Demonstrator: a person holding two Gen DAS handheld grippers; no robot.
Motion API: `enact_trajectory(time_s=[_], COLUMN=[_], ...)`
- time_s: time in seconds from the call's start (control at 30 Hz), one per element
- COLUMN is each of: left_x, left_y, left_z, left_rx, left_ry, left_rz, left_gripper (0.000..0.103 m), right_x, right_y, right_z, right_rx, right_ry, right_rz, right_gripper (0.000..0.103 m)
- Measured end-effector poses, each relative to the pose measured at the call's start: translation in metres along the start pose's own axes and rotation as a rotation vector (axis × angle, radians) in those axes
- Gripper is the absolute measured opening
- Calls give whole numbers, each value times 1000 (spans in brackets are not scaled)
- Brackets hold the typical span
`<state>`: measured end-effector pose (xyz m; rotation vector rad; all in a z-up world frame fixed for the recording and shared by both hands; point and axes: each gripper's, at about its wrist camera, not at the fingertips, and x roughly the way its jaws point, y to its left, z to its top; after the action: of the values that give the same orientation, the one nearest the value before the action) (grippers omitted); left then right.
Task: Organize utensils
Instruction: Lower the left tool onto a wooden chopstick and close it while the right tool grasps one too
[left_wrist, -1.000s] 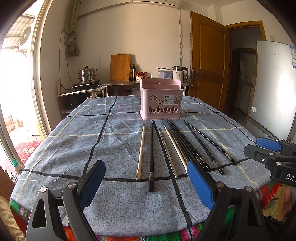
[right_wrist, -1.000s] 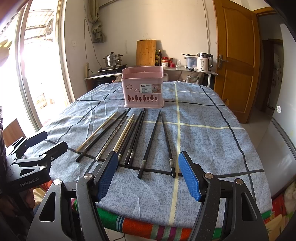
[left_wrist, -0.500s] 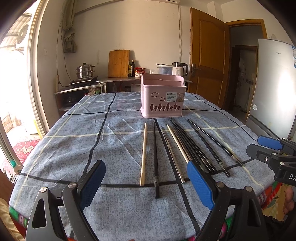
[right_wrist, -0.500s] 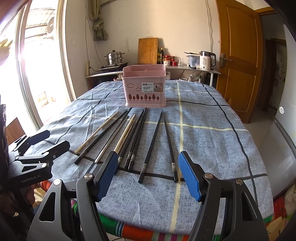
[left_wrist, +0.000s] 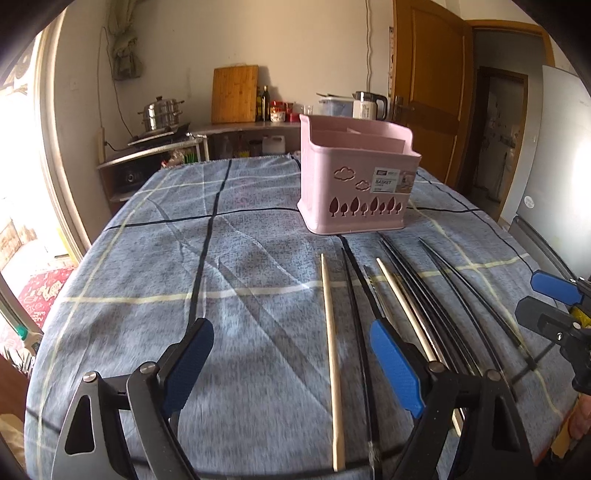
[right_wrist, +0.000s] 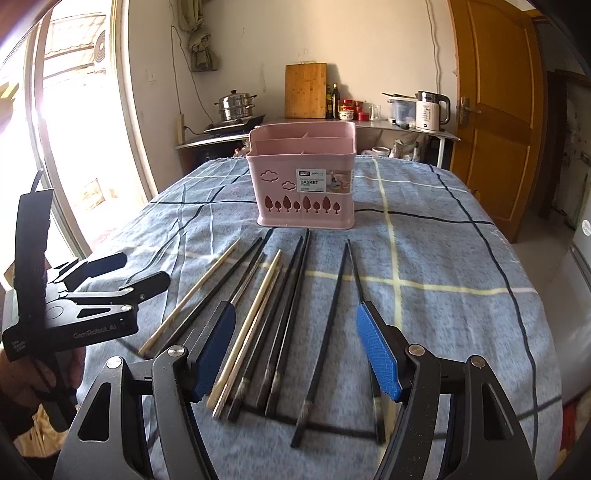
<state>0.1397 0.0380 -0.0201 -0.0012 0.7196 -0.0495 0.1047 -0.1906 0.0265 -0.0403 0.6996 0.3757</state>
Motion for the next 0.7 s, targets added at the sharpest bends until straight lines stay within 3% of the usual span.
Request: enact_trajectory(time_s=[0.1,0.17,0.23,0.4,0.7], left_x=[24,37,51,73,98], left_y=[5,5,6,5,-6], left_z=[12,20,27,41,54], left_rx=[-15,-8,-6,14,93], left_ry=[63,88,115,151,188], left_rz=[-26,-36,-53,-98,-136], left_gripper=[84,76,67,62,44], right_x=[19,31,42,76,112], right_y=[1,1,0,0,1], right_z=[14,22,28,43,51], right_rx=[0,8,11,24,35], right_ry=[21,41,61,132,208], right_rz=[12,25,35,62,103], right_gripper=[63,58,49,31,17])
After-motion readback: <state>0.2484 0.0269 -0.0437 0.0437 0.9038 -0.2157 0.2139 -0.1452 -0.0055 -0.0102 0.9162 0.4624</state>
